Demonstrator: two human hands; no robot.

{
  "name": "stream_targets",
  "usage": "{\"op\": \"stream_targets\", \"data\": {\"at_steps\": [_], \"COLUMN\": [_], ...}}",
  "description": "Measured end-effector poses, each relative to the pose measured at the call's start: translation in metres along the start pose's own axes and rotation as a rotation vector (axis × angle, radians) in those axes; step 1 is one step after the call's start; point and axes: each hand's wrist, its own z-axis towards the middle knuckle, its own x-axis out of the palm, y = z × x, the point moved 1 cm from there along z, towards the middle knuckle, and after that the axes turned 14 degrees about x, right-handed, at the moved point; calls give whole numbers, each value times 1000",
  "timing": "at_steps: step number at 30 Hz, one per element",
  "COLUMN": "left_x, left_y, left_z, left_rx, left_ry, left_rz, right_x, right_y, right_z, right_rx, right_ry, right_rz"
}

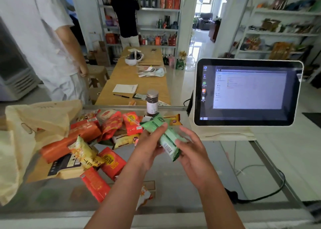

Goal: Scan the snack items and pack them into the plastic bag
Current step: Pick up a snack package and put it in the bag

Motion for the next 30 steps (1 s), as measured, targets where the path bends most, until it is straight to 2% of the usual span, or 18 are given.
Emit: {"op": "stream_targets", "data": {"at_steps": [3,6,10,17,20,23,26,30], "left_x": [-12,-33,-72,-85,-61,-44,-38,-25], "left_y": [-6,-10,-23,-43,-30,-8,12,35], "left_z": [-2,-3,-5,3,-2,-11,-14,-11], "left_rx": [-22,38,160,7,141,198,120,35], "left_ry": [-19,55,265,671,613,549,519,467], "left_rz": [-88,-61,206,625,717,654,504,415], "right_x": [3,8,14,23,26,20,8,-12], "right_y": [-1,-1,5,-3,-17,-22,-19,-12], "right_z": [1,1,0,1,6,6,5,4], "right_rx": [-47,-100,-168,-221,-252,-305,-279,-141], "right_ry": [-154,-224,-252,-222,-331,-495,-550,-506], "right_rz": [63,-35,-302,-654,-732,-840,-902,-765]}}
